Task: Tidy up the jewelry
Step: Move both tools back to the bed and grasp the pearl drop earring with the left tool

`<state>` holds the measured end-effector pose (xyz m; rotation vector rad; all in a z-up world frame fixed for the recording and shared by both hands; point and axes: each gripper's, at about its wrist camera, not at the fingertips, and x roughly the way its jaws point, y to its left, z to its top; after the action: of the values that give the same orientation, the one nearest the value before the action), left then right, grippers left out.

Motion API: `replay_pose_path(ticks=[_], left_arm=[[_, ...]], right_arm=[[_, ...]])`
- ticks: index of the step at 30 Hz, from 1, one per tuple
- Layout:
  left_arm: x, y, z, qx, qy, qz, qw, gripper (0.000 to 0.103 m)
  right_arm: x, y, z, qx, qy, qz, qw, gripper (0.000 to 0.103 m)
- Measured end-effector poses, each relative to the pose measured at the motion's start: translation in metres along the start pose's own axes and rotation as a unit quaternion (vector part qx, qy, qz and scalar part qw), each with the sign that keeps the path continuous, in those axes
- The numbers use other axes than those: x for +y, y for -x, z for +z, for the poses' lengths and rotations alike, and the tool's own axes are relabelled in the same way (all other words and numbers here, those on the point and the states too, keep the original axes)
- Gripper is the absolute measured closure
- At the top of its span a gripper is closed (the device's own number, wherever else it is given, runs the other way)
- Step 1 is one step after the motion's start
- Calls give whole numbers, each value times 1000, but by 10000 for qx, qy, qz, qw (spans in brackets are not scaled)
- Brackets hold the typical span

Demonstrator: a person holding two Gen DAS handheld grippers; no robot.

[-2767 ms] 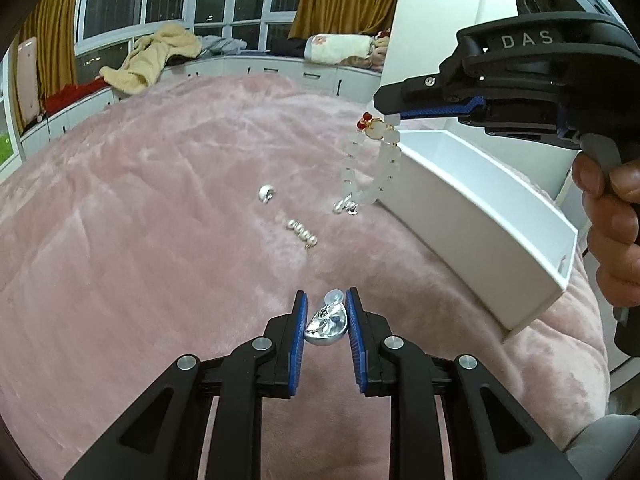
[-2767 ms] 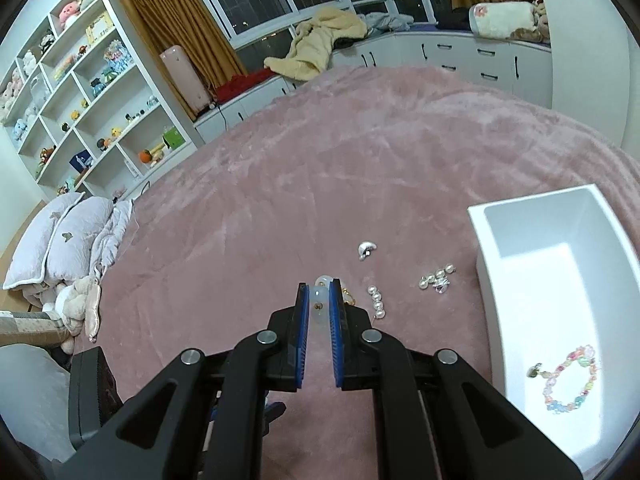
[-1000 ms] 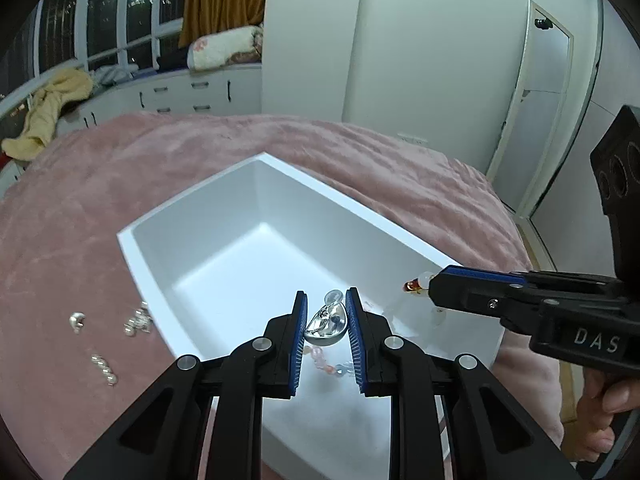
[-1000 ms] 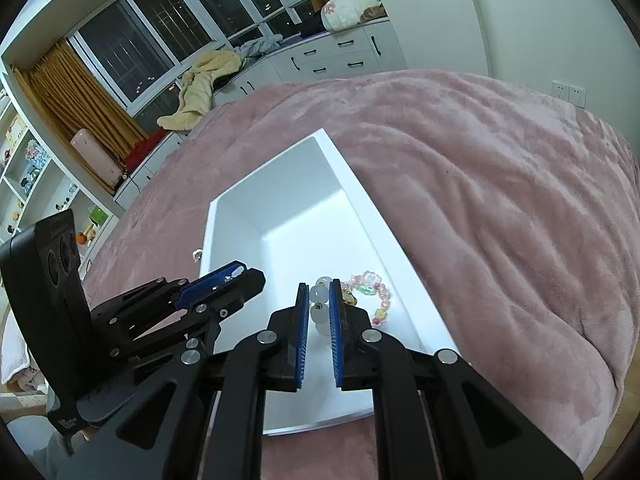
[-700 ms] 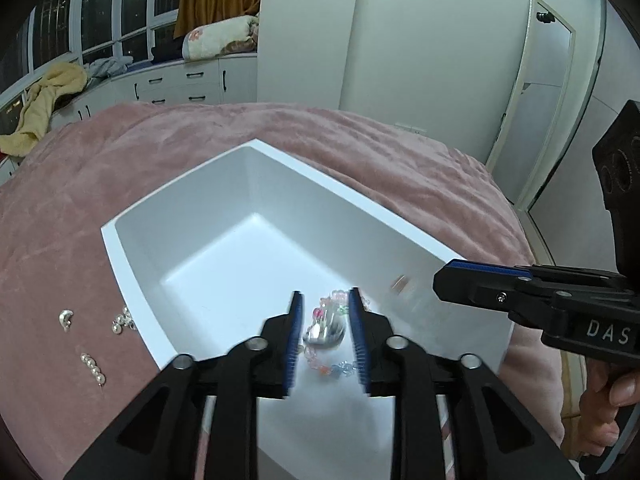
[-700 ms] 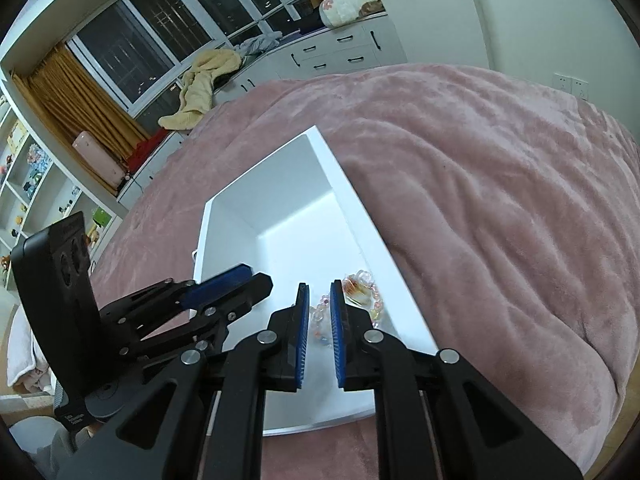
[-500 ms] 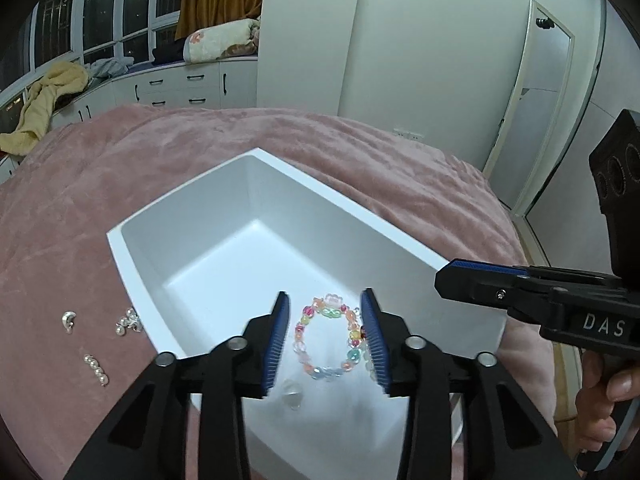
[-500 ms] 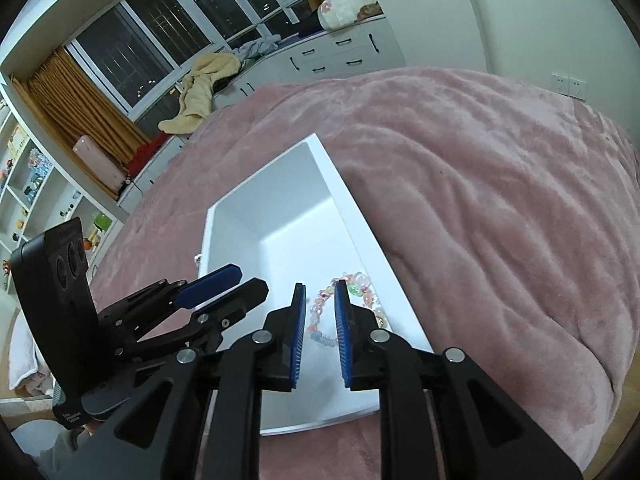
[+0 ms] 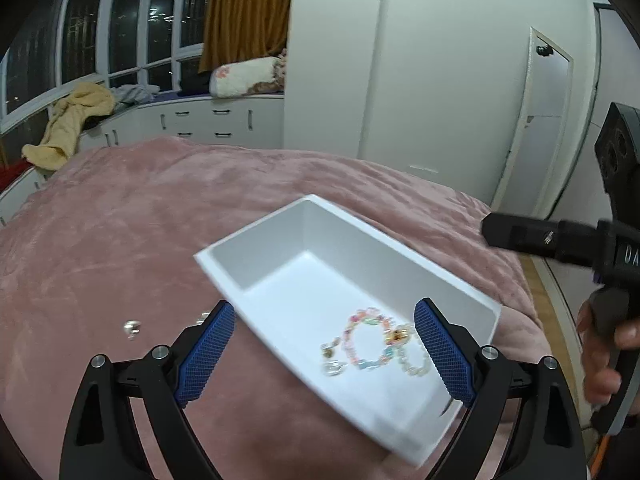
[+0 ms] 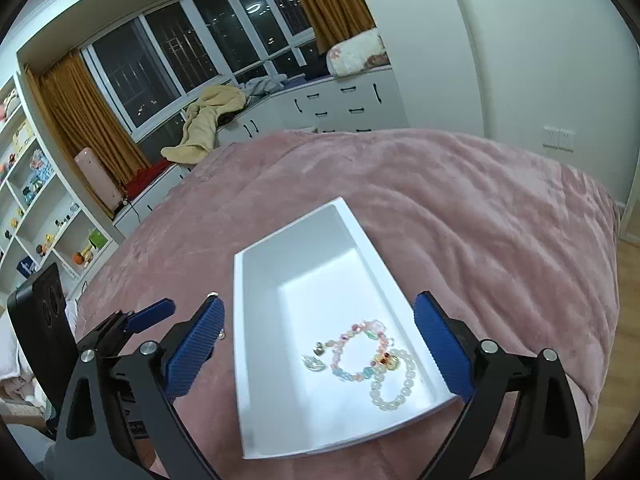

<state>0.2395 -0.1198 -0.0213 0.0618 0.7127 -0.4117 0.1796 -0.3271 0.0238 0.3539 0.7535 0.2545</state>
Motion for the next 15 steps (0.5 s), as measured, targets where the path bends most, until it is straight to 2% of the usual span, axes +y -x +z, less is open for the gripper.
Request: replay_pose_path(ticks=[7, 15], left_arm=[[45, 31, -20, -111, 128, 358, 9992, 10], [90, 55, -38, -204, 271, 601, 9976, 10]], right_arm=[[40, -7, 2, -48, 223, 165, 9996, 6], [90, -28, -2, 25, 498, 365, 9981, 6]])
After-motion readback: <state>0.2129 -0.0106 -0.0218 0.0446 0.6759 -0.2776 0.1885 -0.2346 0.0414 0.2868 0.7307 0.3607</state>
